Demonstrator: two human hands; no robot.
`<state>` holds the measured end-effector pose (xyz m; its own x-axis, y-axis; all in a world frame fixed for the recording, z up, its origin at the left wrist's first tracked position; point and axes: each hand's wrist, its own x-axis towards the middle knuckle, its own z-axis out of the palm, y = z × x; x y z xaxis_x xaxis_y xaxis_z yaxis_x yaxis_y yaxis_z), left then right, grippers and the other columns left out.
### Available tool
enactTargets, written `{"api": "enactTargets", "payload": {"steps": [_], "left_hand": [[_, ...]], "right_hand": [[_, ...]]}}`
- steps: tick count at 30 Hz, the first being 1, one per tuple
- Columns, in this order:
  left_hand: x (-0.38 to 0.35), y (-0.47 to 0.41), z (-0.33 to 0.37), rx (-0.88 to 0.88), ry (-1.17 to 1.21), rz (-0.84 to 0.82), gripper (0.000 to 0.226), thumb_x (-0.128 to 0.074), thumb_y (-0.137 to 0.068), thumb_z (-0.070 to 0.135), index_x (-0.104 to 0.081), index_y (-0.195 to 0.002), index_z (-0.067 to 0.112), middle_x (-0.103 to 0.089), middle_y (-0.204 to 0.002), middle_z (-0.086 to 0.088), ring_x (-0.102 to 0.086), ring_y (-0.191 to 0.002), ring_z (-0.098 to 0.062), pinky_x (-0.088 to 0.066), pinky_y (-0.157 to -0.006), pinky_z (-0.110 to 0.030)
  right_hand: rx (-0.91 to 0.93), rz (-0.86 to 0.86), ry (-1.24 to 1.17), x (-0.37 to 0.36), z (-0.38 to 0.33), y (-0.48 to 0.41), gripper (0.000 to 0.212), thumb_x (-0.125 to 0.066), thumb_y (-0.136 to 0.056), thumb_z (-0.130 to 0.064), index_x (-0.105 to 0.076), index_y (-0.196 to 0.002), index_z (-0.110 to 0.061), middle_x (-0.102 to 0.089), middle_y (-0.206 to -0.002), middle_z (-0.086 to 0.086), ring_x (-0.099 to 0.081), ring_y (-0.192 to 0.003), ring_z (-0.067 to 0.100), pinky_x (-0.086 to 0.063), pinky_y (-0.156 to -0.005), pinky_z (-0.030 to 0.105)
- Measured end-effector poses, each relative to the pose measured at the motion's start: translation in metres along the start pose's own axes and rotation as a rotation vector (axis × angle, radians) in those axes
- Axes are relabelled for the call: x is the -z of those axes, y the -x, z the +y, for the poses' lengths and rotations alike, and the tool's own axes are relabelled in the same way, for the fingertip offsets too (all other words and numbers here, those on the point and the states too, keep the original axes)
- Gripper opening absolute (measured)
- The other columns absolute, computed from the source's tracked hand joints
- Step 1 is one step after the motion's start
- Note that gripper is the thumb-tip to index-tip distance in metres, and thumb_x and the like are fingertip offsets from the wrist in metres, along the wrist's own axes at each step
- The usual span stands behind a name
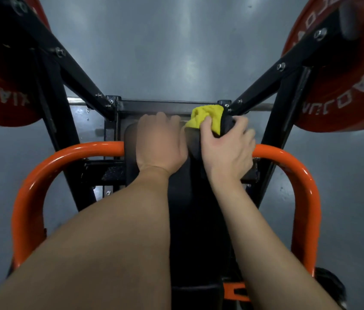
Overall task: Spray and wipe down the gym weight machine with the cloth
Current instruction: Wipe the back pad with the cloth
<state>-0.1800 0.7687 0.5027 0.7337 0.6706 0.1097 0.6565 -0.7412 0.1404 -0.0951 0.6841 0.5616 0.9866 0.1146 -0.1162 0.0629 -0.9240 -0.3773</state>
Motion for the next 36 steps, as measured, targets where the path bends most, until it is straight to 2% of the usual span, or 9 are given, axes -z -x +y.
{"api": "enactTargets", "payload": {"steps": [4,8,13,17,20,23,28,34,36], "left_hand": [[0.002,0.000,0.000,-0.013,0.015,-0.021,0.038,-0.036,-0.096,0.035,-0.063,-0.114,0.015,-0.057,-0.103,-0.014,-0.051,-0.096,-0.036,-0.038,-0.103,-0.048],[-0.001,0.000,-0.002,-0.029,-0.011,-0.028,0.034,-0.043,-0.097,0.036,-0.061,-0.116,0.015,-0.056,-0.103,-0.013,-0.050,-0.096,-0.035,-0.036,-0.104,-0.048],[-0.005,0.001,-0.001,-0.022,-0.027,-0.010,0.032,-0.053,-0.099,0.041,-0.062,-0.114,0.015,-0.057,-0.101,-0.013,-0.051,-0.096,-0.036,-0.036,-0.104,-0.048],[-0.001,0.001,0.000,-0.028,-0.008,-0.009,0.032,-0.049,-0.092,0.034,-0.062,-0.114,0.015,-0.057,-0.102,-0.014,-0.052,-0.096,-0.037,-0.036,-0.104,-0.049],[0.001,0.001,0.000,-0.025,-0.008,-0.009,0.037,-0.045,-0.084,0.032,-0.061,-0.112,0.013,-0.057,-0.101,-0.015,-0.051,-0.096,-0.038,-0.037,-0.103,-0.049],[0.000,0.000,0.002,-0.009,-0.019,0.019,0.033,-0.042,-0.094,0.034,-0.061,-0.108,0.011,-0.058,-0.100,-0.015,-0.052,-0.094,-0.038,-0.037,-0.101,-0.049],[-0.003,0.001,0.003,0.004,-0.043,0.040,0.038,-0.036,-0.102,0.038,-0.064,-0.108,0.014,-0.058,-0.100,-0.012,-0.051,-0.094,-0.035,-0.036,-0.101,-0.046],[-0.004,0.000,0.004,0.004,-0.054,0.046,0.036,-0.037,-0.103,0.039,-0.064,-0.110,0.016,-0.058,-0.100,-0.013,-0.051,-0.093,-0.036,-0.037,-0.099,-0.046],[-0.004,-0.001,0.003,0.007,-0.053,0.041,0.037,-0.036,-0.103,0.039,-0.064,-0.110,0.016,-0.058,-0.100,-0.013,-0.051,-0.094,-0.035,-0.036,-0.100,-0.046]], "right_hand": [[0.108,0.122,0.085,-0.016,0.006,0.013,0.073,-0.048,-0.091,-0.069,-0.045,-0.142,-0.017,-0.036,-0.150,0.015,-0.035,-0.136,0.037,-0.050,-0.086,0.052],[0.402,0.230,-0.144,-0.021,0.039,0.028,0.074,-0.063,-0.090,-0.057,-0.041,-0.146,-0.013,-0.039,-0.151,0.020,-0.042,-0.134,0.041,-0.043,-0.097,0.055],[0.673,0.063,0.025,-0.011,0.080,0.037,0.090,-0.066,-0.086,-0.069,-0.023,-0.156,-0.031,-0.021,-0.160,0.019,-0.033,-0.144,0.040,-0.034,-0.103,0.058],[0.809,0.020,0.184,0.003,0.067,0.000,0.098,-0.061,-0.078,-0.084,-0.032,-0.159,-0.037,-0.024,-0.166,0.018,-0.027,-0.149,0.043,-0.027,-0.113,0.064],[0.969,-0.176,0.049,0.012,0.057,-0.038,0.090,-0.067,-0.081,-0.075,-0.035,-0.158,-0.038,-0.029,-0.165,0.005,-0.039,-0.140,0.033,-0.043,-0.109,0.054],[0.781,-0.264,-0.036,0.013,0.035,-0.051,0.075,-0.068,-0.082,-0.061,-0.041,-0.151,-0.048,-0.047,-0.141,-0.003,-0.052,-0.124,0.029,-0.051,-0.098,0.047],[0.294,-0.356,0.027,-0.005,-0.023,-0.071,0.045,-0.059,-0.078,-0.062,-0.060,-0.116,-0.037,-0.062,-0.119,0.005,-0.061,-0.112,0.035,-0.039,-0.082,0.037],[0.402,-0.169,-0.264,0.018,0.032,-0.022,0.048,-0.067,-0.073,-0.056,-0.062,-0.118,-0.041,-0.050,-0.113,-0.003,-0.060,-0.109,0.027,-0.050,-0.092,0.038],[0.385,-0.064,-0.271,0.020,0.061,0.005,0.047,-0.069,-0.072,-0.055,-0.066,-0.116,-0.038,-0.054,-0.114,-0.002,-0.060,-0.108,0.024,-0.051,-0.088,0.037]]}}
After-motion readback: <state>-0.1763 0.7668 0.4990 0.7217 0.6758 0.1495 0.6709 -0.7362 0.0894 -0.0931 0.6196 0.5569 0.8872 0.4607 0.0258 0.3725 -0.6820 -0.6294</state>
